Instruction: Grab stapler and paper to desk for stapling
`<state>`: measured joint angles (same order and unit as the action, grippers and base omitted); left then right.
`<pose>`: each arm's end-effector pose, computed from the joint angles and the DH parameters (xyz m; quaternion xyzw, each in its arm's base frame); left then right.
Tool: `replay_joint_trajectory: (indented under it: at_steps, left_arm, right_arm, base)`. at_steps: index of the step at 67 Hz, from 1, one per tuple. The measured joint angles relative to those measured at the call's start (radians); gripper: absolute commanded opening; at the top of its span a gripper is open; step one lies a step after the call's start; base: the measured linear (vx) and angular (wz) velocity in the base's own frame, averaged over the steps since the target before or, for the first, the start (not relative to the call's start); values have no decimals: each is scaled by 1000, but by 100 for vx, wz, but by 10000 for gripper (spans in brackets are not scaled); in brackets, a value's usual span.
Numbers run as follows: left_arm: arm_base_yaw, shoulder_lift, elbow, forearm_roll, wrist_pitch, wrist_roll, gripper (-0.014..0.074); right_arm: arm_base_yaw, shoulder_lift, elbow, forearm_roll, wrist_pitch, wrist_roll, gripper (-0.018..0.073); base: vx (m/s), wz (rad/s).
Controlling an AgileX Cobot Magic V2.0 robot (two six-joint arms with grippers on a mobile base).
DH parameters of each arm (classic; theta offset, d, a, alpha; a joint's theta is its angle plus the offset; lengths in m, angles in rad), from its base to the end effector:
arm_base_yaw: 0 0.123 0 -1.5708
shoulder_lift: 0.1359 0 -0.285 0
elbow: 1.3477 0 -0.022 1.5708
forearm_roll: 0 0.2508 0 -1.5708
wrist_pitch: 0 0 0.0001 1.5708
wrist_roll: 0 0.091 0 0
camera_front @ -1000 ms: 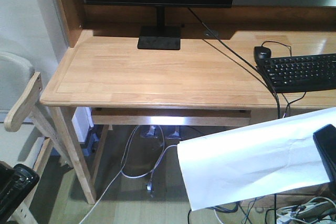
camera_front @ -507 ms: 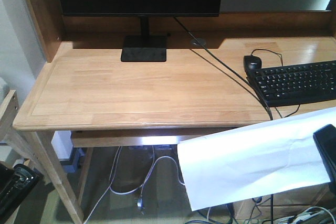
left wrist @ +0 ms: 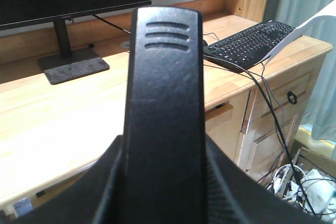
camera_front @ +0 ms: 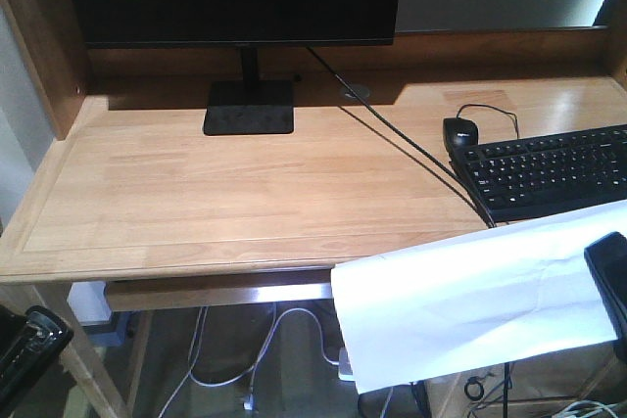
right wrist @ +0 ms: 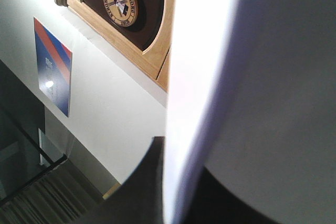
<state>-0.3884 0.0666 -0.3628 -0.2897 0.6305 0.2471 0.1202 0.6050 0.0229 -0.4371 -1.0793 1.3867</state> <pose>0.0243 -0.0265 0.2743 0.2062 0.7539 -0.1814 0.5968 0.0856 0.0445 0.2453 0.1104 0.5166 0.5848 0.6156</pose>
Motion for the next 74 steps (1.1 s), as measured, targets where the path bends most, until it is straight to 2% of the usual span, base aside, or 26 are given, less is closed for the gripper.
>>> replay_joint_trajectory:
  at_steps: [74]
  left_arm:
    - [0,0,0,0,0,0,-7]
  right_arm:
    - [0,0,0,0,0,0,-9]
  base:
    - [6,0]
